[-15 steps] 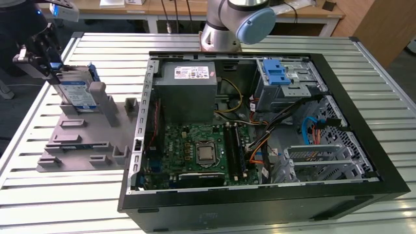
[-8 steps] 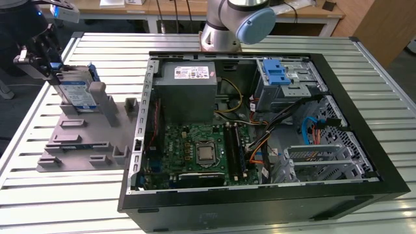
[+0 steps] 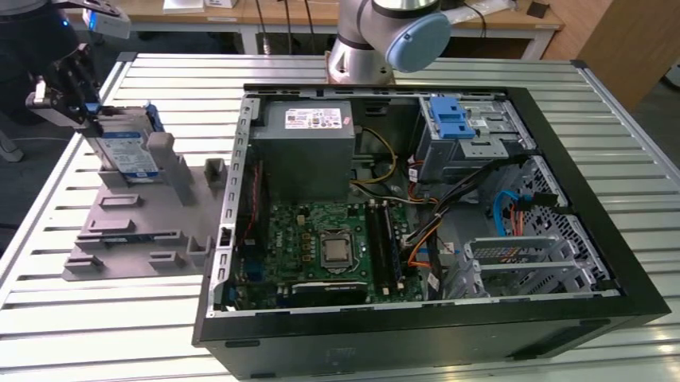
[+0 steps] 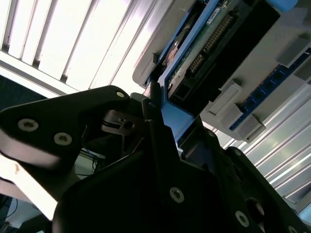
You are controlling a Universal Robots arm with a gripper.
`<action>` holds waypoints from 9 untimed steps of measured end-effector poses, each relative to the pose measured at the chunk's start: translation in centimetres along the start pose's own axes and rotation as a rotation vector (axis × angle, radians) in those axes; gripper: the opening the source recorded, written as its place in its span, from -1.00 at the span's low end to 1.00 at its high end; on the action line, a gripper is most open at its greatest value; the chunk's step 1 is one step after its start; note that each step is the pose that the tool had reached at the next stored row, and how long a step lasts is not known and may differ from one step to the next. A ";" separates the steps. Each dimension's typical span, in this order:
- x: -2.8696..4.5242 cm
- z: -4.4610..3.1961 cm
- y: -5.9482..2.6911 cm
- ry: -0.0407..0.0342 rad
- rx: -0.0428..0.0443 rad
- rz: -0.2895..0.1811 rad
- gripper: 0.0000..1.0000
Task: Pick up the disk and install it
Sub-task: 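Pick up the disk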
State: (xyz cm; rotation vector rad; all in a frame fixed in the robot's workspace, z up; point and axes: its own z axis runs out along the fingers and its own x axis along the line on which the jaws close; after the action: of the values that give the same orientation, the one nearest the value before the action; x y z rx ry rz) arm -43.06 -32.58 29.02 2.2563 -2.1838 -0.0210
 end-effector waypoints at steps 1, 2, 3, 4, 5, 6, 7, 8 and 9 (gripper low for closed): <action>0.00 0.00 0.00 0.0000 0.0000 0.000 -0.26; 0.00 0.00 0.00 0.0000 0.0000 0.004 -0.26; 0.00 0.00 0.00 0.0001 0.0001 0.009 -0.26; 0.00 0.00 0.00 0.0002 0.0004 0.015 -0.26; 0.00 -0.02 0.00 0.0002 0.0005 0.020 -0.26; 0.00 -0.02 0.00 0.0002 0.0005 0.023 -0.26; 0.00 -0.03 0.00 0.0002 0.0005 0.024 -0.26; 0.00 -0.04 0.00 0.0003 0.0002 0.024 -0.26; 0.00 -0.04 0.00 0.0003 0.0002 0.025 -0.26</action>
State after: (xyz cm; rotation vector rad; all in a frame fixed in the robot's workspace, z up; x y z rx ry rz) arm -43.06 -32.58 29.06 2.2289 -2.2114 -0.0203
